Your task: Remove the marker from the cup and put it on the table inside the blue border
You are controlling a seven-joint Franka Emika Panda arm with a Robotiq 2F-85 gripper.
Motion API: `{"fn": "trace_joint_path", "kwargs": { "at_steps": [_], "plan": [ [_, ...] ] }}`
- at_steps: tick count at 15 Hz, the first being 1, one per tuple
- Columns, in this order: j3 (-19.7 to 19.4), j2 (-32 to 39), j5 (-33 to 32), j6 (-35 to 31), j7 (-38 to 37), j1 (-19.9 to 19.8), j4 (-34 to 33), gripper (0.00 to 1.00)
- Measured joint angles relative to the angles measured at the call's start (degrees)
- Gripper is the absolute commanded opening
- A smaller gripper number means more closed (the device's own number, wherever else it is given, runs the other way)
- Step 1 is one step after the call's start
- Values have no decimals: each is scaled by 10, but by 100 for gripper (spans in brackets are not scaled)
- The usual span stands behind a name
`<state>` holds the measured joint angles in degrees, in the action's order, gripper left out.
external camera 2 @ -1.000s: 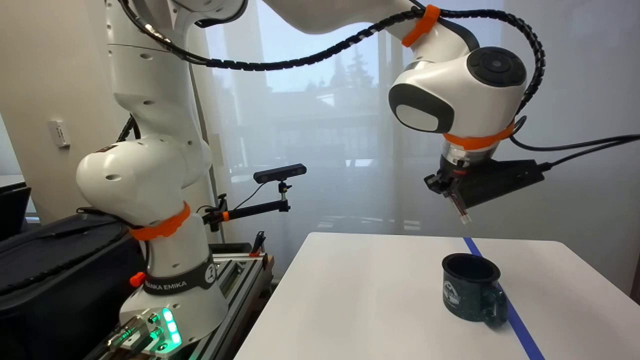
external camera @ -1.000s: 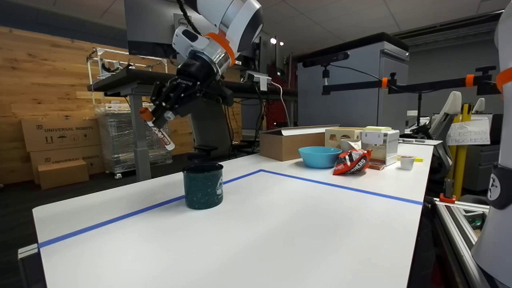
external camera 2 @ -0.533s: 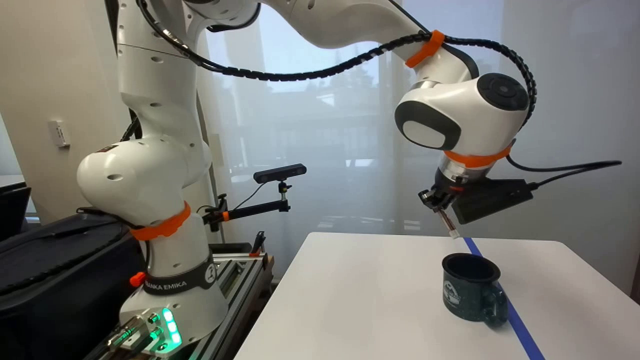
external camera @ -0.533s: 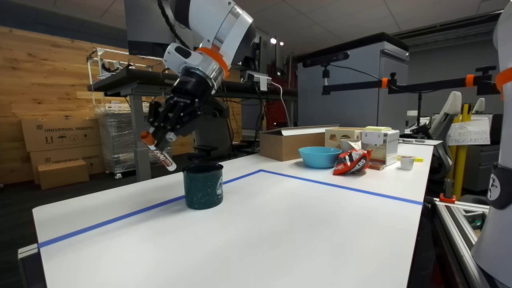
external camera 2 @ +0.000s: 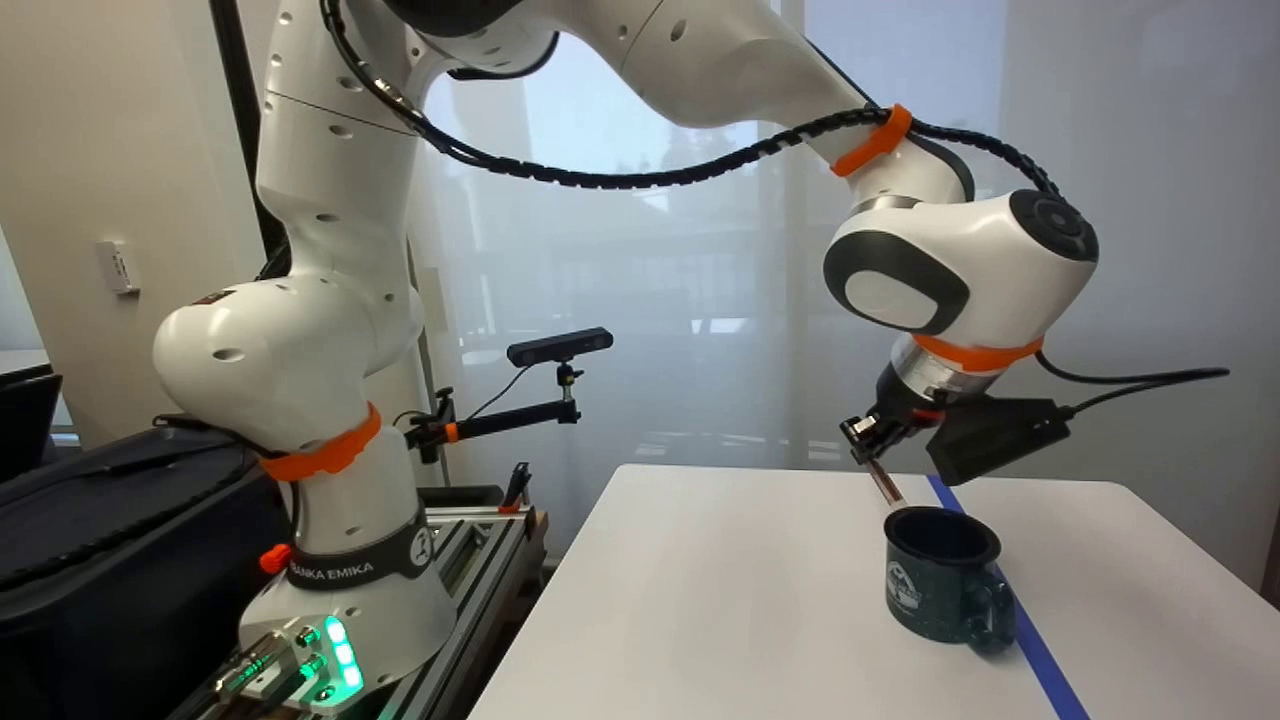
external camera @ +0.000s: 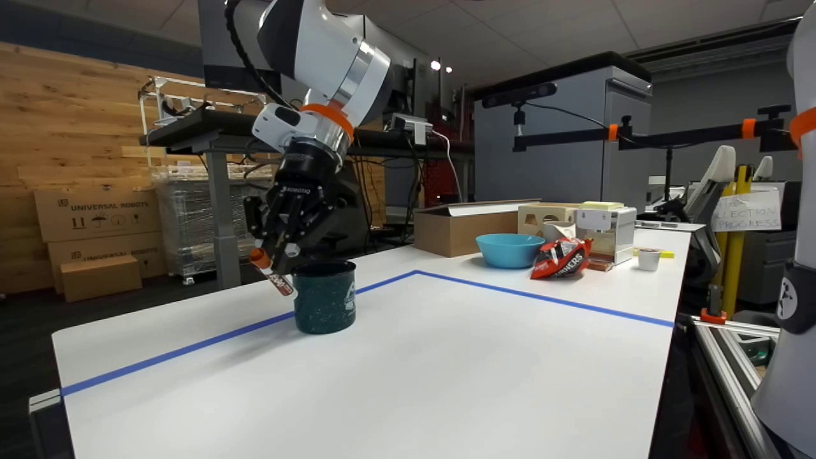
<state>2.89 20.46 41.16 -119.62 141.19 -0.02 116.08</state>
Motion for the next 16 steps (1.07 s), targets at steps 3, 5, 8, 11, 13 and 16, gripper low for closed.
{"fn": "trace_joint_path", "kwargs": {
  "at_steps": [3,5,8,11,13,16],
  "plan": [
    [1,13,-37,14,-5,0,-16,5],
    [1,21,-55,21,-6,0,-24,5],
    [4,32,-82,29,-6,-1,-34,5],
    [10,42,-109,32,-8,-1,-42,5],
    [15,49,-122,38,-10,-2,-50,5],
    [24,60,-139,48,-11,-2,-62,5]
  ]
}}
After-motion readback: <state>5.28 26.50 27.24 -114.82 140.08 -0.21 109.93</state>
